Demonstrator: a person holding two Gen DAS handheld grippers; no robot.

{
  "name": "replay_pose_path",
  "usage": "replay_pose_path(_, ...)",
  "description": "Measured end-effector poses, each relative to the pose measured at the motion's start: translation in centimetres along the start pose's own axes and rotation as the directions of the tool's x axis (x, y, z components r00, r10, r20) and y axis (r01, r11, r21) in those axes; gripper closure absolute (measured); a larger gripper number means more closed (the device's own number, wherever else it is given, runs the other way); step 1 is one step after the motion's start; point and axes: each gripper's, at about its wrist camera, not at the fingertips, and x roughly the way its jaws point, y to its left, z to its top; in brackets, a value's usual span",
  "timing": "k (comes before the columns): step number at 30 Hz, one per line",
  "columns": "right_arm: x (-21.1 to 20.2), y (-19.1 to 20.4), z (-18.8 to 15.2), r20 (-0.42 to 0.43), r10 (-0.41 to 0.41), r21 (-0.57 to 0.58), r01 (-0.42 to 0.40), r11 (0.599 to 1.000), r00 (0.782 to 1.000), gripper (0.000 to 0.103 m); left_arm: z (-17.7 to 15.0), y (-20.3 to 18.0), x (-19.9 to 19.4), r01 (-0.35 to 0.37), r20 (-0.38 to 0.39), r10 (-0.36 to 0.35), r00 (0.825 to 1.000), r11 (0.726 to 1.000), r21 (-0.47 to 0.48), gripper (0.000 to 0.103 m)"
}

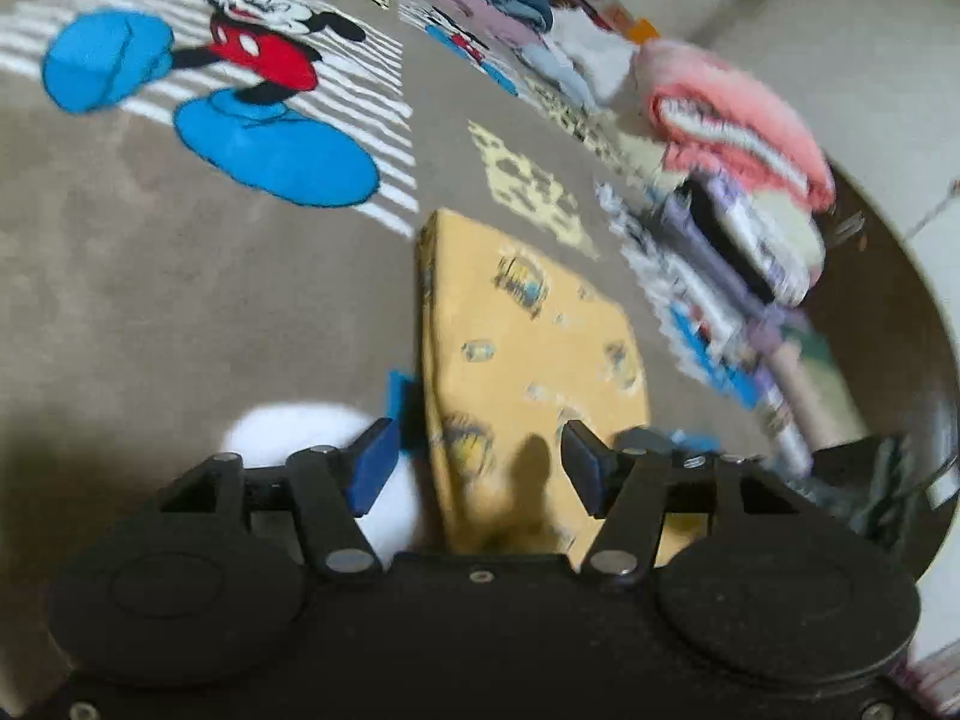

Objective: Fold clothes
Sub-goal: 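Grasp the folded pants with both grippers and lift them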

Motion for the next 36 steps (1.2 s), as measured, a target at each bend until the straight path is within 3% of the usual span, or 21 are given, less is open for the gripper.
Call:
replay_pose_path(2, 1.3, 0.3, 0.5, 0.008, 0.007, -0.010, -0.007, 1.000, 1.000, 0.049, 0.2, -0.4, 0.7, 0.000, 0.010, 0.000, 1.000, 1.000, 0.025, 0.048)
replay_pose_path(3, 1.9, 0.5, 0.8, 0.013, 0.007, -0.023, -0.006, 1.000, 1.000, 0.053, 0.2, -0.5, 0.9, -0.002, 0.013, 0.001, 1.000, 0.999, 0.034, 0.059)
replay_pose_path(4, 2.4, 0.6, 1.0, 0.018, 0.007, -0.030, -0.007, 1.000, 1.000, 0.063, 0.2, -0.6, 1.2, -0.003, 0.016, 0.002, 1.000, 0.999, 0.041, 0.068)
replay_pose_path(5, 2.5, 0.3, 1.1, 0.023, 0.016, -0.021, -0.015, 1.000, 1.000, 0.067, 0.1, -0.5, 1.3, 0.011, 0.021, -0.012, 1.000, 0.999, 0.030, 0.069)
replay_pose_path(7, 2.4, -0.7, 1.2, 0.029, 0.056, 0.018, -0.057, 0.998, 0.998, 0.077, -0.3, -0.1, 1.3, 0.045, 0.032, -0.045, 0.998, 0.999, 0.003, 0.085)
replay_pose_path(9, 2.3, -1.1, 1.3, 0.037, 0.092, 0.035, -0.093, 0.995, 0.995, 0.080, -0.8, 0.0, 1.2, 0.077, 0.056, -0.076, 0.996, 0.997, -0.012, 0.089)
replay_pose_path(15, 0.1, -1.5, 1.6, 0.103, 0.203, 0.050, -0.208, 0.977, 0.974, 0.082, -0.6, -1.9, 0.1, 0.201, 0.127, -0.193, 0.973, 0.978, -0.054, 0.090)
replay_pose_path(20, -4.7, -3.2, 2.5, 0.240, 0.260, 0.094, -0.289, 0.953, 0.935, 0.082, 0.6, -6.4, 1.9, 0.301, 0.104, -0.297, 0.949, 0.953, -0.023, 0.090)
replay_pose_path(28, -13.3, -8.1, 3.3, 0.436, 0.163, 0.129, -0.241, 0.962, 0.885, 0.082, 2.4, -15.1, 10.9, 0.417, -0.059, -0.415, 0.908, 0.908, 0.043, 0.091)
replay_pose_path(32, -18.1, -12.0, 4.0, 0.551, 0.072, 0.165, -0.193, 0.967, 0.831, 0.082, 3.8, -21.5, 17.1, 0.482, -0.175, -0.460, 0.871, 0.869, 0.113, 0.091)
replay_pose_path(34, -20.4, -13.8, 4.3, 0.610, 0.023, 0.176, -0.164, 0.971, 0.792, 0.082, 4.6, -25.0, 20.4, 0.530, -0.232, -0.494, 0.838, 0.837, 0.137, 0.091)
replay_pose_path(36, -22.6, -15.5, 4.9, 0.672, -0.028, 0.171, -0.119, 0.978, 0.740, 0.082, 5.3, -28.4, 23.8, 0.573, -0.280, -0.522, 0.806, 0.805, 0.151, 0.091)
